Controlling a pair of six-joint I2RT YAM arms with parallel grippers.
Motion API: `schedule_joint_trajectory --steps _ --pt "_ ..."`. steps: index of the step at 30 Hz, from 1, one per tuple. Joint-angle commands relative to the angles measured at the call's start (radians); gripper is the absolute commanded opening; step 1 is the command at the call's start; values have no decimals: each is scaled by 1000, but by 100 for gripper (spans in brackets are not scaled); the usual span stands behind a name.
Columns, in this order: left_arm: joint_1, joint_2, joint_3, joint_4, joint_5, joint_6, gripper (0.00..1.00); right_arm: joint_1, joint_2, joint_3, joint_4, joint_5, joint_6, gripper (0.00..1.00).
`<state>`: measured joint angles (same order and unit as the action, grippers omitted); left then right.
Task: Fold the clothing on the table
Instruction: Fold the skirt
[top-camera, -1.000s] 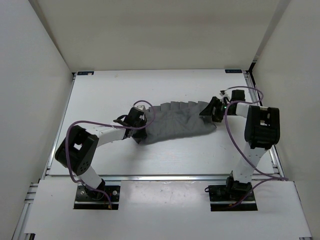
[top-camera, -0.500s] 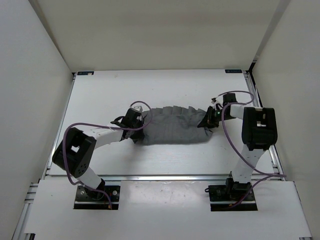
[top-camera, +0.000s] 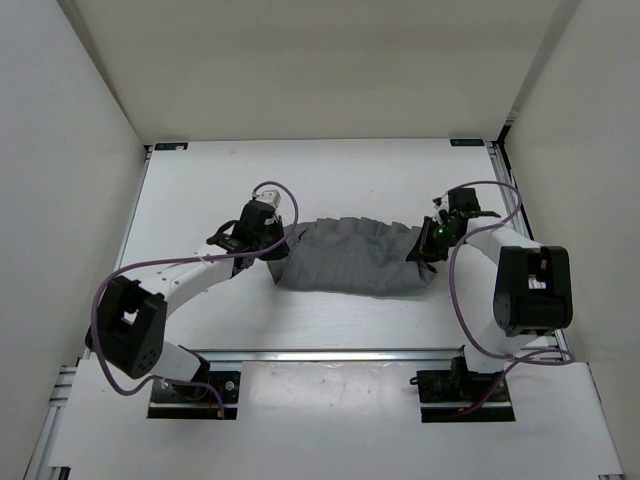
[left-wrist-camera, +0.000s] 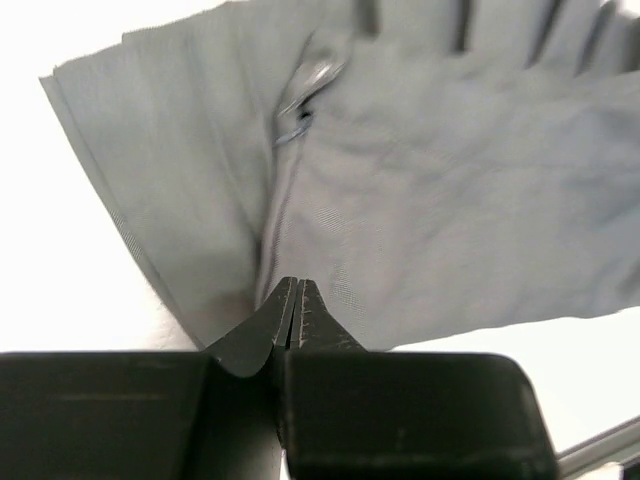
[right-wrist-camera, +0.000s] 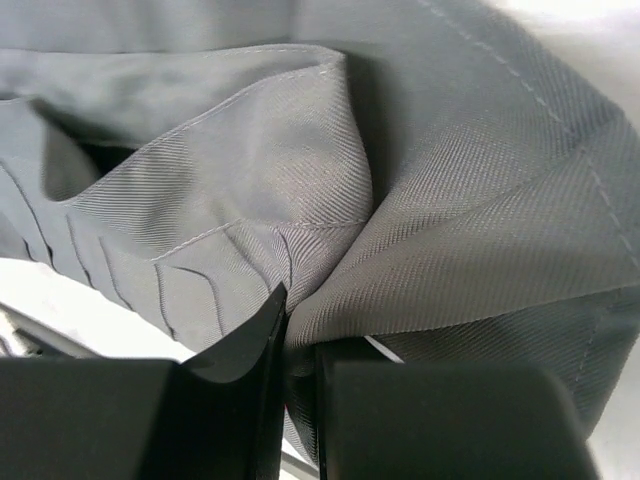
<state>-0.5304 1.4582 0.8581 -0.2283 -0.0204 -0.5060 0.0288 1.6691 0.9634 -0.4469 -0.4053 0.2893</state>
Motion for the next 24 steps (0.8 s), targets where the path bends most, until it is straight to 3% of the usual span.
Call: schedule_joint_trajectory --steps 1,6,10,15,24 --pt "0 -70 16 1 -25 -5 2 72 -109 14 -9 65 37 0" --pt "33 -88 -40 30 22 -32 1 154 -169 90 -47 132 80 0" --pt "13 -62 -48 -20 -127 -6 0 206 -206 133 -38 137 103 0" --pt "20 -32 -76 -32 -177 -3 0 261 -198 178 -27 145 125 0" --pt "-37 51 -151 61 -115 -60 0 397 -126 287 -4 190 180 0"
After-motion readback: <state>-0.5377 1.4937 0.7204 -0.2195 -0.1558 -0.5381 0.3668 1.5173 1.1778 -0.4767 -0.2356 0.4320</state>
